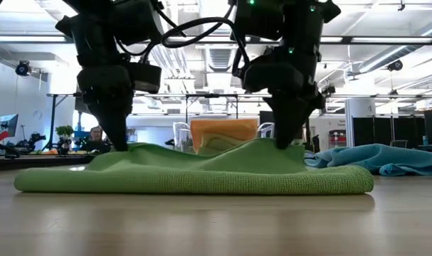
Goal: Fold microfiber towels
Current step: Fold the green microfiber towel
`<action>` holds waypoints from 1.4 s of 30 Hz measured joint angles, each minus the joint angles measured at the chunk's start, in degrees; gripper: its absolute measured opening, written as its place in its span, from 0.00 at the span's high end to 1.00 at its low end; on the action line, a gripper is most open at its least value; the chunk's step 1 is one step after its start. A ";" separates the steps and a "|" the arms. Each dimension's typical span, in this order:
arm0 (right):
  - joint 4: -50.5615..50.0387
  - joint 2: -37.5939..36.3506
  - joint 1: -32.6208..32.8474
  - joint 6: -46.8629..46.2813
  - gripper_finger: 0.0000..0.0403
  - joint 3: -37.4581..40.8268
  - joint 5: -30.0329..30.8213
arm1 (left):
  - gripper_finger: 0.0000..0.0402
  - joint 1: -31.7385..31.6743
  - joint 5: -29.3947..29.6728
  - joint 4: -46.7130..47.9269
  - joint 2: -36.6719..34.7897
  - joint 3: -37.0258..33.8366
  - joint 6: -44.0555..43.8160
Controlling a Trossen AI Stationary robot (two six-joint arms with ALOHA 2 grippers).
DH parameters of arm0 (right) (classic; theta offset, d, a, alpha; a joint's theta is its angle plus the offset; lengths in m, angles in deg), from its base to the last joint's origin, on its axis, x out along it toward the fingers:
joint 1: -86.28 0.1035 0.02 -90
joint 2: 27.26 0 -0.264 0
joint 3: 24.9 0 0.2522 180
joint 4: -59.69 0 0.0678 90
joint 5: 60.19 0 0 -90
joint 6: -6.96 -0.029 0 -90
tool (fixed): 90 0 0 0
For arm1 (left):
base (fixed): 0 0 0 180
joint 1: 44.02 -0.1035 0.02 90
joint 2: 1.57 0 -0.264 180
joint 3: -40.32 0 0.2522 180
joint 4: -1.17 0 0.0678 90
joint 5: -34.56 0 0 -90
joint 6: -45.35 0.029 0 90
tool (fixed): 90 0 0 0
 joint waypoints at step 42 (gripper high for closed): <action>-3.50 -11.70 1.99 -3.14 0.70 -0.76 -5.86 | 0.62 1.57 -8.24 -1.23 -2.61 4.65 5.59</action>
